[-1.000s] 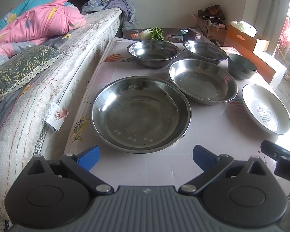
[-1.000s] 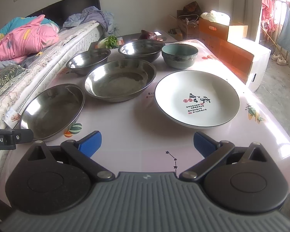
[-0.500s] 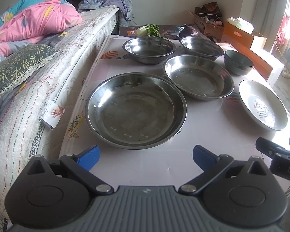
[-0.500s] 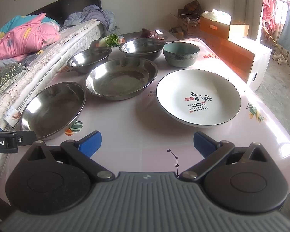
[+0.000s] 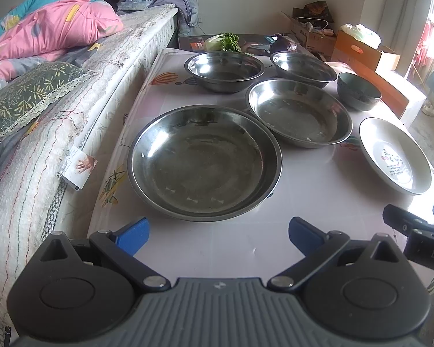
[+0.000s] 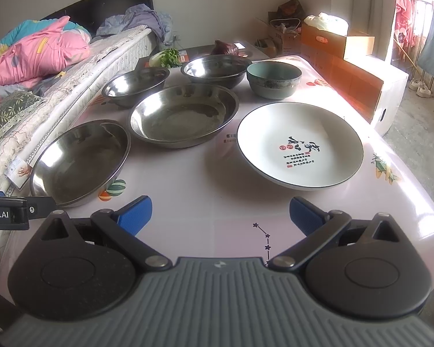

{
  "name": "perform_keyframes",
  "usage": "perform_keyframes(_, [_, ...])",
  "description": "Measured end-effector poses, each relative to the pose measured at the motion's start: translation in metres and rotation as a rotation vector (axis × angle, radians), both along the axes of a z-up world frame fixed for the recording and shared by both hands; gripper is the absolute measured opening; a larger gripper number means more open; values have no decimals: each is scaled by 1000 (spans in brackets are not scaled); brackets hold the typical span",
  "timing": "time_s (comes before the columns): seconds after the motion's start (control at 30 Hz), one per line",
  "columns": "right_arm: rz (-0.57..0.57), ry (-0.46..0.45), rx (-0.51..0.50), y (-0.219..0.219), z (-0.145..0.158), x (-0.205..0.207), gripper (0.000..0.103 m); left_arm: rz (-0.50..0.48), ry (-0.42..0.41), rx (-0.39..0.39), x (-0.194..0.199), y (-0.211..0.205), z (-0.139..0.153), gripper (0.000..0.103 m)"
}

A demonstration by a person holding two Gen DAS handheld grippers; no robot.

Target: Organize plates and bowls

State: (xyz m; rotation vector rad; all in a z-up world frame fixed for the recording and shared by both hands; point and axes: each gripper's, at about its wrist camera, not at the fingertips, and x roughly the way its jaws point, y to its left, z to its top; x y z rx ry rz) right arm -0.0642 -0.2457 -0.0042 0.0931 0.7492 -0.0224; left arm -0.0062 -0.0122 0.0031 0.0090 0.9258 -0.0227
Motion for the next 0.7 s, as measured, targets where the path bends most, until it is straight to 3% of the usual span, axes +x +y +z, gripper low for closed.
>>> perform_keyframes(0.7, [6,19,4,0,-4,0,102,2,10,13,2,-1,-2,103])
